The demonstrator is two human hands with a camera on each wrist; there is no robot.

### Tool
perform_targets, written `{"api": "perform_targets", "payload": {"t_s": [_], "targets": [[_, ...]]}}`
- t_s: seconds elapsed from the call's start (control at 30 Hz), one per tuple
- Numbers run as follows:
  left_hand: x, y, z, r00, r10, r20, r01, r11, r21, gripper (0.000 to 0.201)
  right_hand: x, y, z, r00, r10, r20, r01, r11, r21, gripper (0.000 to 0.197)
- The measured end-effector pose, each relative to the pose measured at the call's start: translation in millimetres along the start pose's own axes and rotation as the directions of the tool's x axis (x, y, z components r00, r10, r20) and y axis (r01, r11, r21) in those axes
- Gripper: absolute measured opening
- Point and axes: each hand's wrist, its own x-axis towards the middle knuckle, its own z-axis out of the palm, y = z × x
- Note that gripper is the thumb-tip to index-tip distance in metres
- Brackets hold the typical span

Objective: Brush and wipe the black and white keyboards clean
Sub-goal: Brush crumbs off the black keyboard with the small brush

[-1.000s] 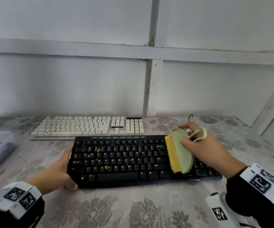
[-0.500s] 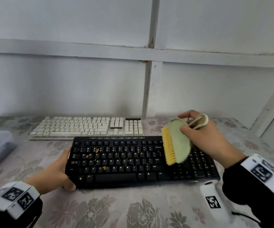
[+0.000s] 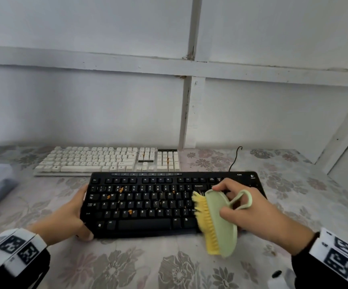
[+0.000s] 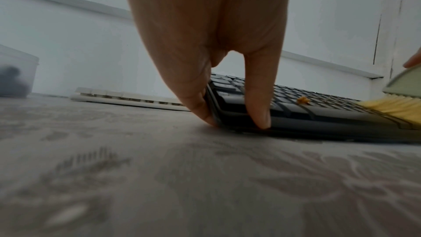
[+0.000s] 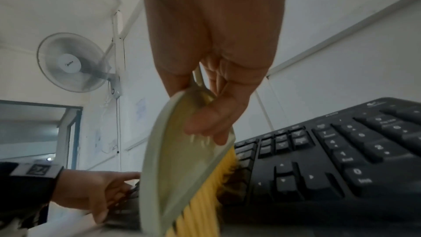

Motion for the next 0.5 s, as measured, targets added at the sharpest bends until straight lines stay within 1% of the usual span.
{"api": "perform_targets", "payload": {"t_s": [0.07, 0.1, 0.17, 0.23, 0.3, 0.37, 0.5], "targets": [[1.3, -2.4, -0.6, 1.000, 0.003, 0.002, -0.003, 1.000, 0.005, 0.116, -3.7, -3.2, -3.2, 0.999, 0.009, 0.044, -0.010, 1.000, 0.017, 0.032], [1.9, -2.8, -0.7, 1.000, 0.008, -0.002, -0.008, 1.000, 0.005, 0.115, -3.4, -5.6, -6.0, 1.000, -0.001, 0.030, 0.002, 1.000, -0.006, 0.032], [1.7, -1.8, -0.6, 1.000, 0.008, -0.006, -0.008, 1.000, 0.001, 0.113, 2.2, -12.4, -13.1, 0.997, -0.034, -0.072, 0.032, 0.999, -0.027, 0.034], [1.2, -1.0, -0.1, 1.000, 0.013, -0.010, -0.013, 1.000, 0.003, 0.114, 13.1, -18.3, -20.4, 0.982, -0.051, -0.179, 0.061, 0.997, 0.051, 0.033], [0.8, -0.9, -0.2, 1.000, 0.014, -0.013, -0.014, 1.000, -0.001, 0.114, 26.2, -21.8, -25.6, 0.973, -0.038, -0.230, 0.068, 0.990, 0.123, 0.033], [0.8, -1.6, -1.0, 1.000, 0.020, -0.006, -0.020, 1.000, 0.016, 0.114, 36.1, -21.3, -27.1, 0.971, -0.009, -0.238, 0.044, 0.989, 0.142, 0.035], [0.8, -0.2, -1.0, 1.000, 0.015, 0.007, -0.015, 0.999, 0.030, 0.113, 33.5, -14.1, -19.5, 0.979, 0.009, -0.205, 0.007, 0.997, 0.078, 0.033]]}}
